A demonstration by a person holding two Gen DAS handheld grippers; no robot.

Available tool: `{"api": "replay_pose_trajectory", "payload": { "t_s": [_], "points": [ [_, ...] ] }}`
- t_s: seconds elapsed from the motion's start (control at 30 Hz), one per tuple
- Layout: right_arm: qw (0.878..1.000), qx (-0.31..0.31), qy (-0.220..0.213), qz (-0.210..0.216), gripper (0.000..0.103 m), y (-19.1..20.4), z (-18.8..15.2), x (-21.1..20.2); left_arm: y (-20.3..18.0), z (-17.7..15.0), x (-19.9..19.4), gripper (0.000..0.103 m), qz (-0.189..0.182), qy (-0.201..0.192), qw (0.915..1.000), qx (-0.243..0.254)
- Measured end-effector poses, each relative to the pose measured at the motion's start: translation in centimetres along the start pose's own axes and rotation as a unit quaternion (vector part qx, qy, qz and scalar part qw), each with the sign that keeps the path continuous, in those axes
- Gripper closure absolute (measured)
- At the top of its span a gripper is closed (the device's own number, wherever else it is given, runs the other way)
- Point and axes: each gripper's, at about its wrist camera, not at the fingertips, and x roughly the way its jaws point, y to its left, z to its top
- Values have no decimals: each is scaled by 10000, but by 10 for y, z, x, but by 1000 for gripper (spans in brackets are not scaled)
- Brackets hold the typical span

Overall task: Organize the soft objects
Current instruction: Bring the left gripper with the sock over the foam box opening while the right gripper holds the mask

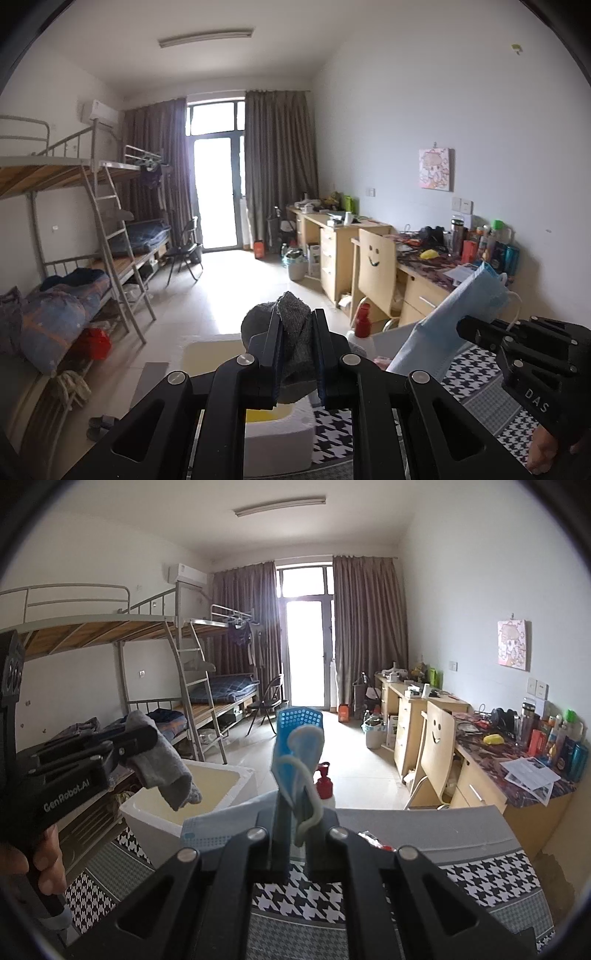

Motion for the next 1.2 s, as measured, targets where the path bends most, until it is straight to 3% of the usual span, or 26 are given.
{"api": "replay_pose_trajectory", "payload": {
  "t_s": [0.6, 1.2],
  "points": [
    [9996, -156, 118, 223, 94, 11, 14, 30, 34, 0, 20, 88, 521, 268, 9979, -281],
    [9987, -136, 346, 347, 94, 26, 24, 65, 46, -5, 46, 87, 571, 637, 9953, -460]
  ]
}}
